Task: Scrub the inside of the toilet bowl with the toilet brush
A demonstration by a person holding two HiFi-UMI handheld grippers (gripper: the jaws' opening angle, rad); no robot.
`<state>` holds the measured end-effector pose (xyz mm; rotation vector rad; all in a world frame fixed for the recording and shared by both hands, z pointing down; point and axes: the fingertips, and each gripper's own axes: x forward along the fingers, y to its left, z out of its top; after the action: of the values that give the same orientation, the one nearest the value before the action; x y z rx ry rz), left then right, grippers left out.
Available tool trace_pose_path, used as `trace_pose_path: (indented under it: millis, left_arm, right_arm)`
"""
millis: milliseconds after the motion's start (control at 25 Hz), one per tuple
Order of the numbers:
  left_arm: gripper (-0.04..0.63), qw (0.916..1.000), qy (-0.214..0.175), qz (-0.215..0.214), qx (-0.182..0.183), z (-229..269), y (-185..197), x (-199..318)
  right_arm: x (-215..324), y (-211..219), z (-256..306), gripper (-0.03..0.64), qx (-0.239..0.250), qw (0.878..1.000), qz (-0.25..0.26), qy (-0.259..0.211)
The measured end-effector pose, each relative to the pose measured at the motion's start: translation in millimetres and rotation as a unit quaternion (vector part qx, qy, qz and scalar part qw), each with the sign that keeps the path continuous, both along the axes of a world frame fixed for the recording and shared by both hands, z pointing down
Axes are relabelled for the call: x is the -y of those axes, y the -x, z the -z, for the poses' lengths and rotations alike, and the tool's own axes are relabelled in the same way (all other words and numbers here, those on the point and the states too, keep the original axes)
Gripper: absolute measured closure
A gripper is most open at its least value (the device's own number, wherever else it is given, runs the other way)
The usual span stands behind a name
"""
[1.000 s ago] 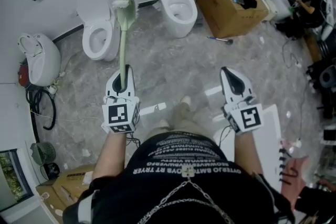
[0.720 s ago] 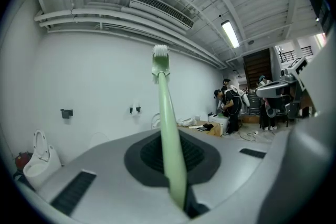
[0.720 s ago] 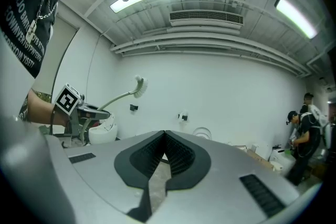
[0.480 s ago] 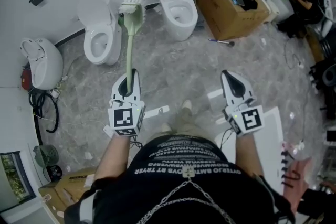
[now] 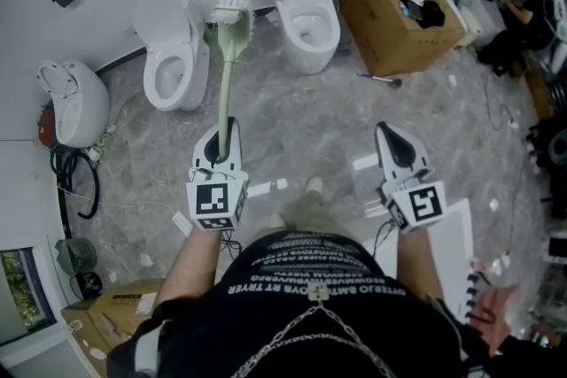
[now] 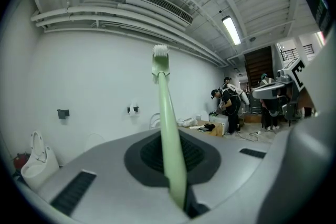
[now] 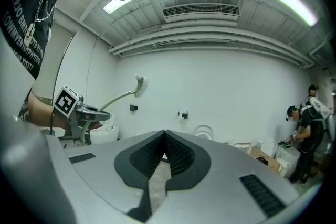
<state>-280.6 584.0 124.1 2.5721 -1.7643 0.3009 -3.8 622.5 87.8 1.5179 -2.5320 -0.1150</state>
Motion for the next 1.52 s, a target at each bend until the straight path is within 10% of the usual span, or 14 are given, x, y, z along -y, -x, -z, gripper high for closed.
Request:
trace_pose_path:
  millis: [600, 1520]
  left_arm:
    - [0.594, 0.9999, 0.014, 0.005, -0.007, -7.9, -35.6, 92.1]
    - [0.592, 0.9945, -0.097, 0.034, 0.020, 68.8, -116.7, 214.7]
  right_arm:
    - [98.2, -25.4, -12.2, 0.614, -0.013, 1.000, 0.019, 0.016]
    - [235.0, -55.7, 24.9, 0.612, -0.007, 0.998, 0.045, -0.040]
